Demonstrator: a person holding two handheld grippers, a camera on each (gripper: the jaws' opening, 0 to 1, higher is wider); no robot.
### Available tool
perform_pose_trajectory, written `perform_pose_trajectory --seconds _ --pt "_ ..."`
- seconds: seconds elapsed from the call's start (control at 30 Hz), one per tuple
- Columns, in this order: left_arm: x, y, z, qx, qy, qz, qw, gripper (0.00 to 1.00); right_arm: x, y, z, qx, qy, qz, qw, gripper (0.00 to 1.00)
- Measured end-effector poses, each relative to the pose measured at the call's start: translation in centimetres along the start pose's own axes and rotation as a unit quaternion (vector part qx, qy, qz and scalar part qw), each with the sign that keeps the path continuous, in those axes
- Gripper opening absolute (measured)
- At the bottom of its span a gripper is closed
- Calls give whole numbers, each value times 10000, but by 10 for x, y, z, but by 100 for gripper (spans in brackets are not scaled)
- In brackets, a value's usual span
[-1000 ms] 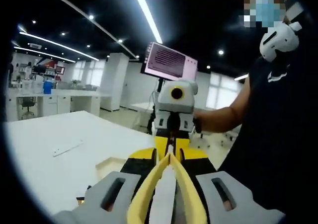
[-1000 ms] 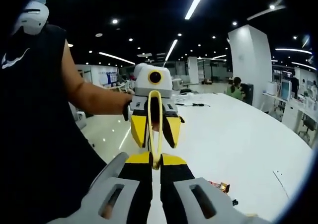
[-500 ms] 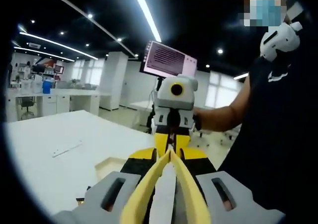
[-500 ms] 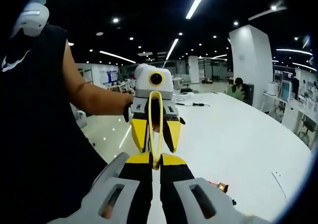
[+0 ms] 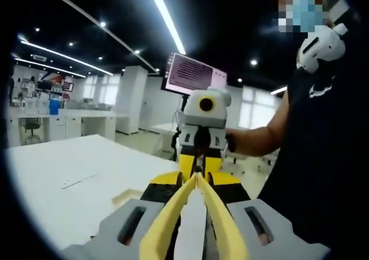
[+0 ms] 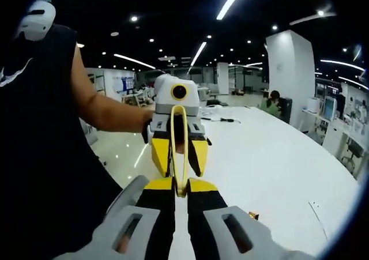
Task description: Place the target food into the container with the food tongs after gripping and lifting it, then release it inside without dropping or visibly crushing the food.
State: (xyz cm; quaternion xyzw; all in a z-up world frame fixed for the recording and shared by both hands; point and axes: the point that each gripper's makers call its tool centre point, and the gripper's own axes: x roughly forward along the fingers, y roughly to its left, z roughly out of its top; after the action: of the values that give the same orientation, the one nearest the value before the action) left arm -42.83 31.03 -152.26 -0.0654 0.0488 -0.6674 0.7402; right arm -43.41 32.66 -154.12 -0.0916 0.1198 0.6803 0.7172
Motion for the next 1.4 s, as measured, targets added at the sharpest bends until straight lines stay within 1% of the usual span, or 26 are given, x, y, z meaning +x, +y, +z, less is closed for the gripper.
perform_pose_trajectory --seconds 0.03,0.2,0.33,0.37,0.4,0.5,0.6,0.77,0.8,0.87,0.93,1.0,1.03,1.07,1.27,1.37,1.4 --pt "0 0 2 54 -73 -19 10000 14 -1 0 0 53 -18 56 10000 7" --pt "1 -2 9 69 -156 -21 9999 16 -2 1 3 9 -142 73 9999 10" --pt "0 -1 7 35 -122 -7 9999 16 -2 0 5 -60 -173 43 9998 12" --pt "-1 0 7 31 -137 24 9999 16 -2 -2 5 -158 -222 11 9996 13" --pt "-1 2 8 58 -156 67 9998 16 -2 -2 6 -161 -269 2 9995 14" --pt "-1 2 12 104 -239 101 9996 18 -3 -5 9 -154 -498 -23 9986 17" --pt "-2 4 16 99 -296 123 9994 18 -5 -7 11 -57 -626 -87 9980 19" --pt "-5 5 23 41 -457 116 9989 19 -9 -8 13 139 -806 -84 9966 19" --pt "-5 3 22 44 -448 88 9989 19 -10 -7 14 91 -836 -86 9964 16" --pt "-4 2 21 69 -426 60 9990 18 -10 -5 15 30 -747 -113 9971 12" --pt "-3 0 17 125 -290 21 9995 16 -11 -4 14 -15 -644 -133 9978 7" --pt "-2 -1 15 161 -247 11 9996 16 -12 -4 15 -59 -615 -150 9980 5" --pt "-2 -2 14 173 -247 7 9995 15 -12 -4 16 -62 -624 -140 9979 4" --pt "-3 0 15 239 -276 74 9993 15 -11 -4 15 -58 -605 -157 9980 4" --pt "0 -1 16 220 -269 61 9994 15 -13 -5 15 -108 -552 -215 9982 3" --pt "2 -2 13 185 -238 64 9995 15 -15 -4 12 -86 -495 -211 9985 3" --pt "3 -2 12 276 -204 66 9994 15 -15 -4 11 -103 -473 -215 9986 3"
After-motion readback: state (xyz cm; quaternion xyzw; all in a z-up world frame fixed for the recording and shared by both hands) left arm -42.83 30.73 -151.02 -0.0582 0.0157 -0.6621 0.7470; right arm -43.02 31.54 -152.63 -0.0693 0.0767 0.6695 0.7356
